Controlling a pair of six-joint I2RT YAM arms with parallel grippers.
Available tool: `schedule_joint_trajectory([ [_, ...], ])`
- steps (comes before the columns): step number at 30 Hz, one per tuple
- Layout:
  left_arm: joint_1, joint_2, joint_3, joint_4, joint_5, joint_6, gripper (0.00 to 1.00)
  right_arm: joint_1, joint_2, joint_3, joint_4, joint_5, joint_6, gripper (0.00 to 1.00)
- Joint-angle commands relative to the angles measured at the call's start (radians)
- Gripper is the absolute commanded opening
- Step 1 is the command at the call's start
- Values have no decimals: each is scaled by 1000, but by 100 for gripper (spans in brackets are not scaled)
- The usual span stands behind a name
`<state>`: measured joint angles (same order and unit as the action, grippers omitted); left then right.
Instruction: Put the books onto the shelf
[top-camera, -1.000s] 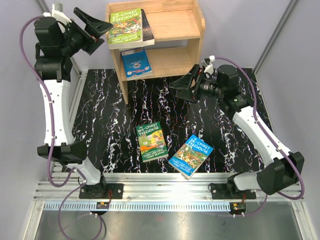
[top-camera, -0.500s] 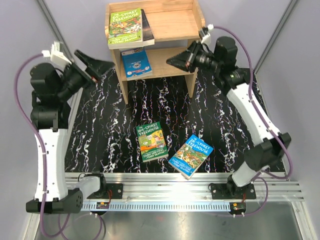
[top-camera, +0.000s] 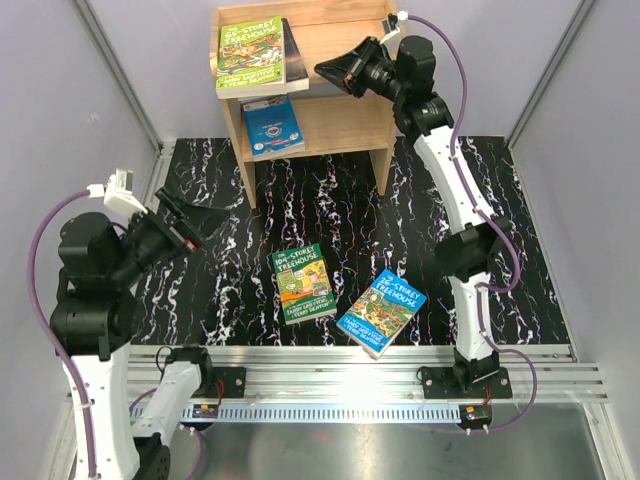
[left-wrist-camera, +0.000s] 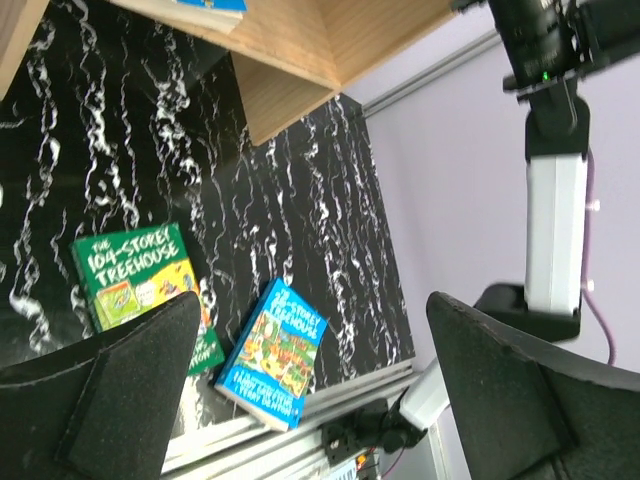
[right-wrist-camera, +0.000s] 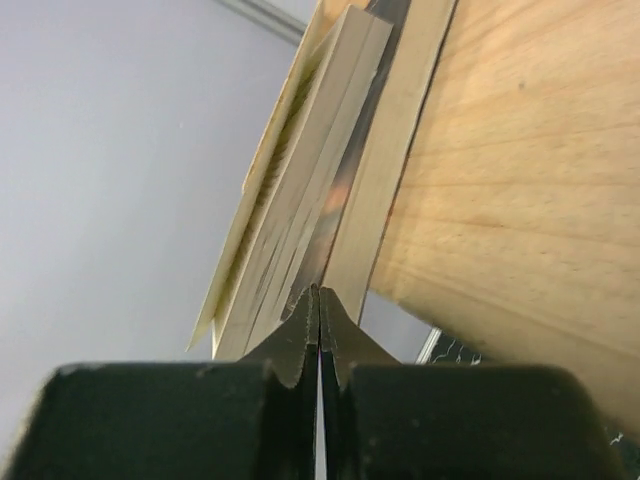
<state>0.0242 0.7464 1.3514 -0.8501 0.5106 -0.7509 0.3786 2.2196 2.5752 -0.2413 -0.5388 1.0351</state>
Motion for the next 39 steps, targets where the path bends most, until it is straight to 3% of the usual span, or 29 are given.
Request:
schedule_joint_trajectory([
  [1,-3,-15,31,-119,-23,53,99,-1,-3,25,51,97,22,0],
  [15,-3,-36,97,-273,-17,102,99,143,69,45,37,224,0,0],
  [26,-3,-53,143,-366,-18,139,99,148,85,74,31,267,5,0],
  [29,-3,-55,149,-382,-23,150,99,143,42,42,7,270,-36,4],
  [32,-4,-58,140,-386,-26,151,99,134,-29,-21,-16,281,-88,21],
  [33,-4,-59,137,-386,-27,151,99,126,-47,-44,-45,284,-105,29],
  [34,-4,-62,131,-383,-30,148,99,122,-64,-52,-62,296,-121,48],
  [38,-3,-73,97,-371,-20,144,99,103,-179,-93,-147,318,-216,80],
  [39,-3,-74,80,-360,-15,137,99,102,-204,-113,-165,327,-236,83],
])
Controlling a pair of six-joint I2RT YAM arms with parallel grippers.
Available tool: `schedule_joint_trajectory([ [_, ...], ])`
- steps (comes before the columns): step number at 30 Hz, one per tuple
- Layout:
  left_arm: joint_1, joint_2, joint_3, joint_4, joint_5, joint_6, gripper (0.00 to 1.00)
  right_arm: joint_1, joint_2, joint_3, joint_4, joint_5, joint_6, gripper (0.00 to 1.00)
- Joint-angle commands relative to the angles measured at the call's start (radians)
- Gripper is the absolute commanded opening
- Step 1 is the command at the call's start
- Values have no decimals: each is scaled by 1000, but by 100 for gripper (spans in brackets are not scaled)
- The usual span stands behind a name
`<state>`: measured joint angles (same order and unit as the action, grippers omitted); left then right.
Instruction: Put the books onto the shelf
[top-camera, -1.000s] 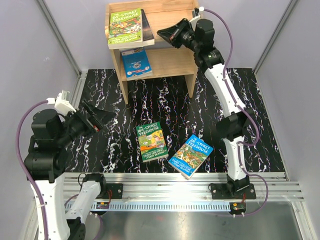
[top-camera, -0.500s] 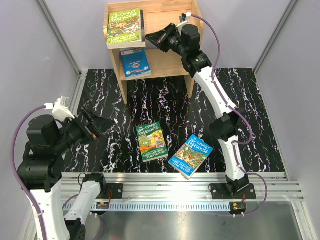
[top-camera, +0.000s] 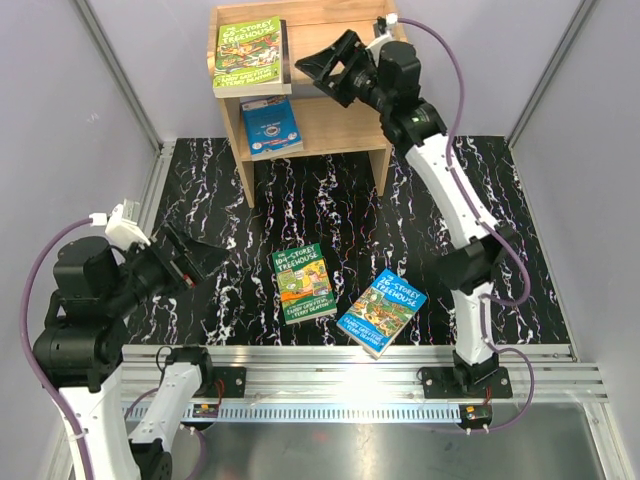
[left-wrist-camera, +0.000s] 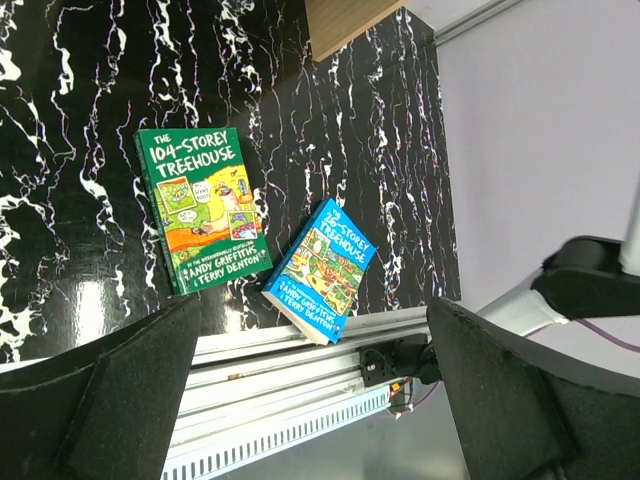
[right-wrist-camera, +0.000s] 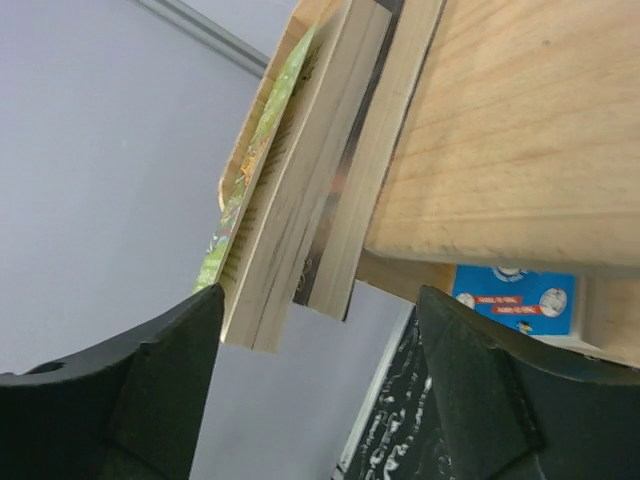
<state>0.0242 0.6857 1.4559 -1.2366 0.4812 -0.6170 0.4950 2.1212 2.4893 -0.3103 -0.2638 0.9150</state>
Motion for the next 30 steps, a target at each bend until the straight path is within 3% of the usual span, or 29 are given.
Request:
schedule_joint_trajectory([
  [1,-4,-17,-37,32,17,2,99,-16,-131,-39,-139,81,-137,85],
  [2,-4,-23,-48,40,20,-1,99,-15,-192,-56,-159,96,-181,93],
  [5,-4,-38,-112,71,42,-13,99,-16,-352,-185,-207,176,-250,96],
  [10,-4,-80,-328,152,71,-47,99,-18,-639,-544,-239,282,-281,99],
  [14,-3,-95,-475,212,54,-90,99,-19,-826,-814,-298,243,-230,100],
  [18,-6,-83,-581,274,45,-144,99,-19,-842,-1057,-415,151,-147,98],
  [22,-20,-45,-640,321,14,-170,99,-19,-828,-1234,-417,71,-126,98],
  [26,-52,34,-651,327,-48,-144,99,-18,-710,-1282,-418,14,-198,99],
  [30,-101,162,-663,411,-114,-132,99,-18,-549,-1219,-423,-28,-281,99],
])
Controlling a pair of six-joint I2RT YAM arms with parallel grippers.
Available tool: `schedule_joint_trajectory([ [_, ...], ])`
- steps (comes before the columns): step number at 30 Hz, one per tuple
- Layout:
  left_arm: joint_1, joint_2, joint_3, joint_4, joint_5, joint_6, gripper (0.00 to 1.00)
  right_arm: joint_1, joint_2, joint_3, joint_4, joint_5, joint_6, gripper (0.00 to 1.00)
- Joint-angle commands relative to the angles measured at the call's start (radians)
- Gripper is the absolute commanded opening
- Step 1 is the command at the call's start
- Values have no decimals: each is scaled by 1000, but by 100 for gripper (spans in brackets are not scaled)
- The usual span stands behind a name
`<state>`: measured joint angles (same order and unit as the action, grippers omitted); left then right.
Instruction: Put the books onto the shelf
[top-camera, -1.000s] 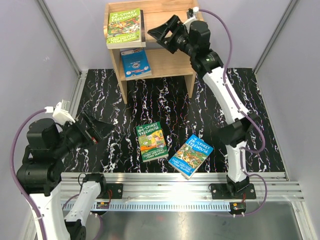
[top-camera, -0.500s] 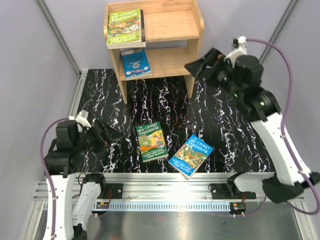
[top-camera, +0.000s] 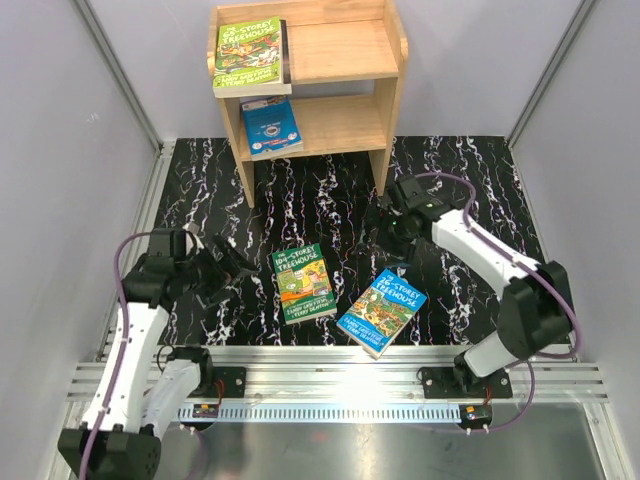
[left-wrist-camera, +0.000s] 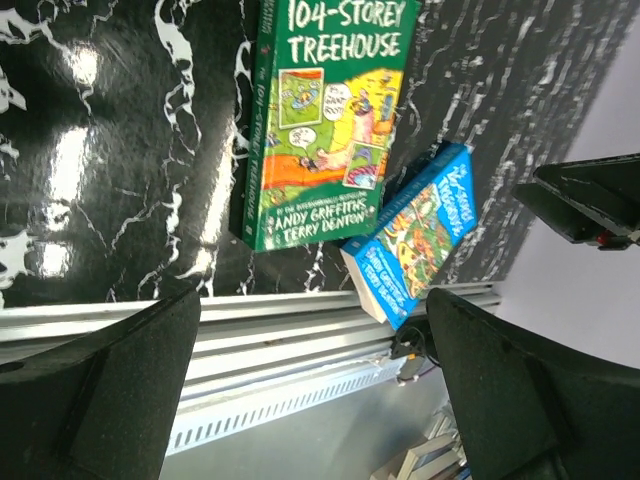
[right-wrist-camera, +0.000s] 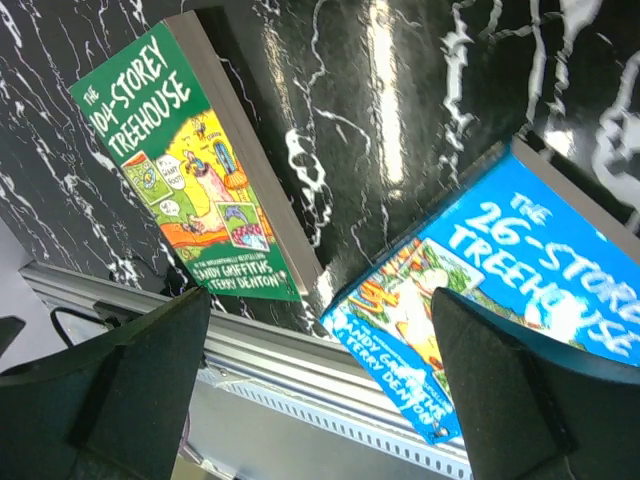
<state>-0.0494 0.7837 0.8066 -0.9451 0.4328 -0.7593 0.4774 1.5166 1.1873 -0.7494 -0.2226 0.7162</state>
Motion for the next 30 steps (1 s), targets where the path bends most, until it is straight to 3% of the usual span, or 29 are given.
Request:
schedule_joint_trajectory([
  [1,-58,92,-23,141,-75,8,99,0,91,101,16,-86,-99,99],
  [5,-154,225,-55,315,-106,-12,99,-2,270,179,27,-152,-147,98],
  [13,-273,451,-136,618,-94,-95,99,4,431,140,179,-314,-132,98],
  [21,-302,701,-135,790,-2,-103,99,43,537,149,272,-370,-103,97],
  [30,-302,801,-201,942,109,-127,99,191,539,144,364,-336,22,91],
])
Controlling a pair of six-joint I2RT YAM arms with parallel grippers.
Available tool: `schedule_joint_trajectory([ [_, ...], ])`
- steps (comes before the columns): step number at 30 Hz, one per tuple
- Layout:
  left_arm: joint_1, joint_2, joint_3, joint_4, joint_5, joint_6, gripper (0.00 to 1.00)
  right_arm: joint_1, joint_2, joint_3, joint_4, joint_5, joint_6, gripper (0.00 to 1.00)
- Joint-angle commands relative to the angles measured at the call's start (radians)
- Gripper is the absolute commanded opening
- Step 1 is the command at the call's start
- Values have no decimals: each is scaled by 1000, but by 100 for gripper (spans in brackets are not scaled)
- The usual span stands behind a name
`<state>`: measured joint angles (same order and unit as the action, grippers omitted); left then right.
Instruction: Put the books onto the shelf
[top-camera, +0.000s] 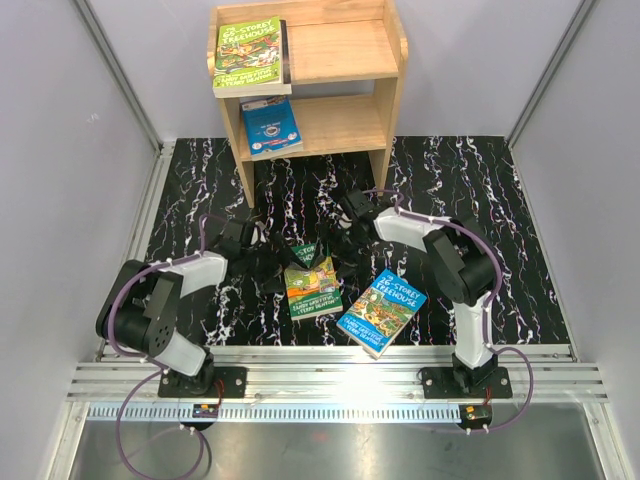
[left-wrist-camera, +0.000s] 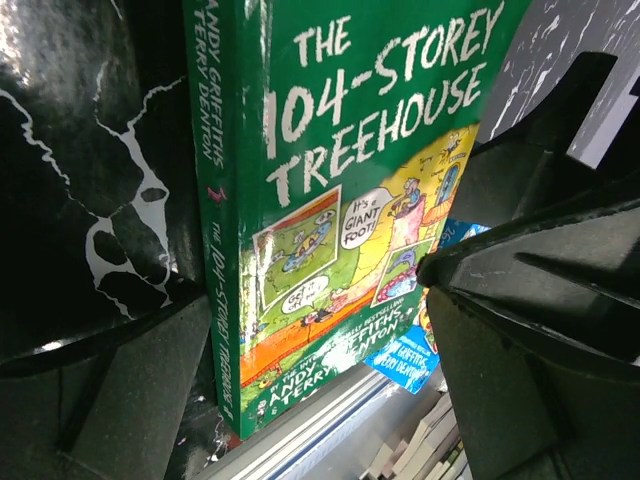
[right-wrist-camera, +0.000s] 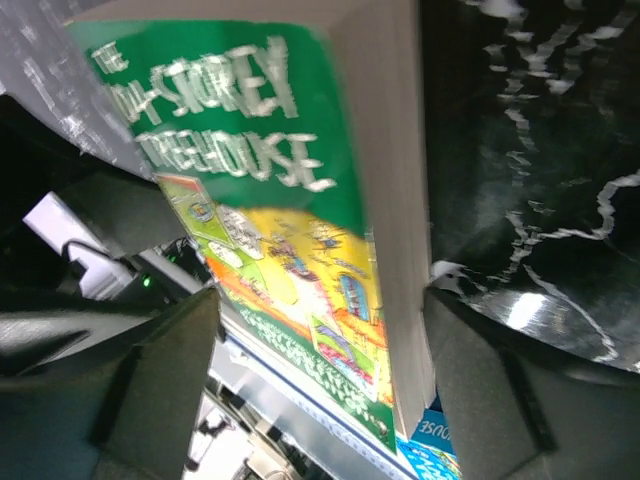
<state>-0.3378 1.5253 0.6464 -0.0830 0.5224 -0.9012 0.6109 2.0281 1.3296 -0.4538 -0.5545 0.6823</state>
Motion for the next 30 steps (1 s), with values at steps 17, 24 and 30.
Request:
schedule_joint_trajectory([
  [17,2,-134,-31,23,128,81,99,193,-216,11,-82,258,229,0],
  [24,28,-336,-39,-54,148,64,99,216,-399,129,-285,408,232,0],
  [30,37,-551,-79,-5,212,-74,99,216,-569,169,-378,491,287,0],
])
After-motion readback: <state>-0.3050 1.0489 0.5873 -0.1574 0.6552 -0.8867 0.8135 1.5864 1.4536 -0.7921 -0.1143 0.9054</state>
